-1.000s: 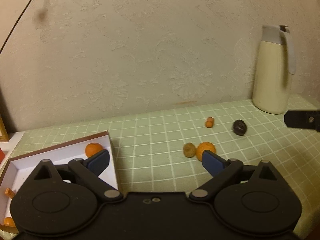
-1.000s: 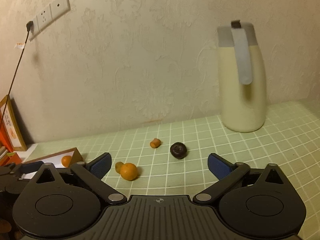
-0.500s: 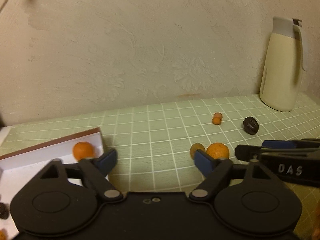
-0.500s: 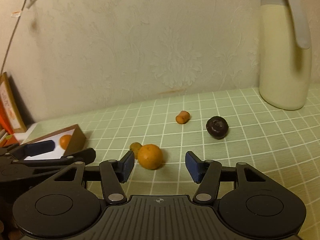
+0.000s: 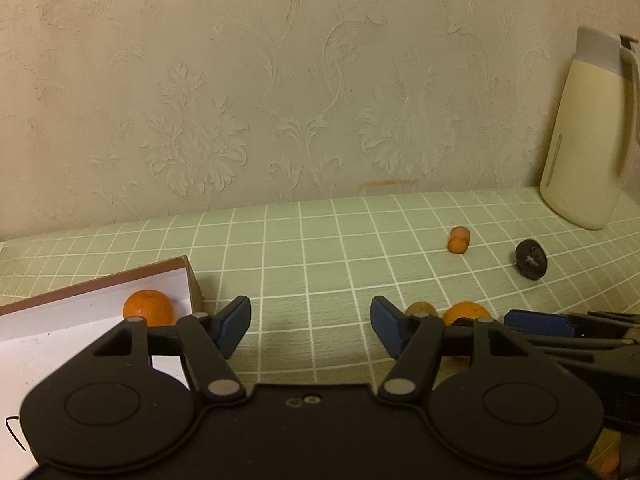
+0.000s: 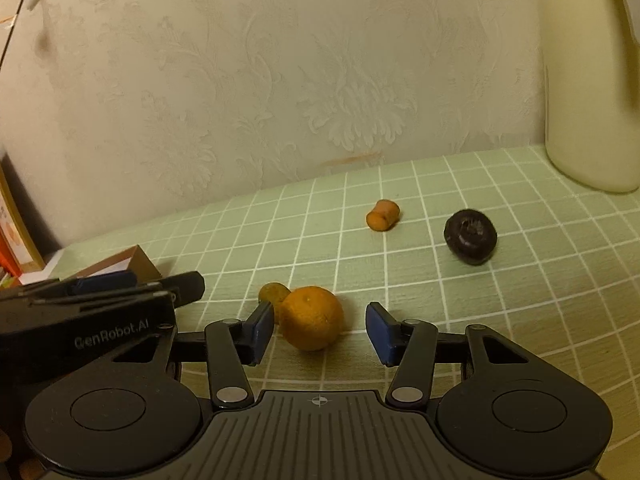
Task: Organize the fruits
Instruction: 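Grasp an orange with the right tool while the left tool grasps a brown kumquat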
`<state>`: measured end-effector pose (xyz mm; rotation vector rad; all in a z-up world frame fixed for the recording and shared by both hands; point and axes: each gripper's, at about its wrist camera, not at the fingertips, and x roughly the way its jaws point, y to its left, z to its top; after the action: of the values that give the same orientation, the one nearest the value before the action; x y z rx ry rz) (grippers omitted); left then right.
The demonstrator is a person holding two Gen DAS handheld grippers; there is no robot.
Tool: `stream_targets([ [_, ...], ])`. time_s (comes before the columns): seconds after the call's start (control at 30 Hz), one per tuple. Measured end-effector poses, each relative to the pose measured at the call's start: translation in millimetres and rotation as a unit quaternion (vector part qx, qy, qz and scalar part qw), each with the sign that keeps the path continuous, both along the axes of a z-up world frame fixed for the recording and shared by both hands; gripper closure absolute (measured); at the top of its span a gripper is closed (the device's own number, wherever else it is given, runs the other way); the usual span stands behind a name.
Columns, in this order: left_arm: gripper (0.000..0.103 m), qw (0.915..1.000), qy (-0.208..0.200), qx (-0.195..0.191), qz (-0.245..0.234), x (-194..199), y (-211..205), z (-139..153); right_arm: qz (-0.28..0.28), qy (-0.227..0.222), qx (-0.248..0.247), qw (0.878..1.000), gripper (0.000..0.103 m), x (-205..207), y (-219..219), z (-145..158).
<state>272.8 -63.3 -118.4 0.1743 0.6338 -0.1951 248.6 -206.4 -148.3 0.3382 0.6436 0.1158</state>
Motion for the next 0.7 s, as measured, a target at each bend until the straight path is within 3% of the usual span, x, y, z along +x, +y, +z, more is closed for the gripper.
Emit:
stream_targets([
  [0.2, 0.049, 1.0000, -0.002, 0.005, 0.002, 2.6, -3.0, -1.3, 0.007, 0.005, 0.012, 1.000, 0.066, 5.3, 0.2, -3.5],
  [0.7, 0.048, 1.0000, 0.004, 0.003, 0.003, 5.2, -3.2, -8.0, 0.016, 0.017, 0.052, 0.998, 0.066, 10.5, -8.8, -6.7],
])
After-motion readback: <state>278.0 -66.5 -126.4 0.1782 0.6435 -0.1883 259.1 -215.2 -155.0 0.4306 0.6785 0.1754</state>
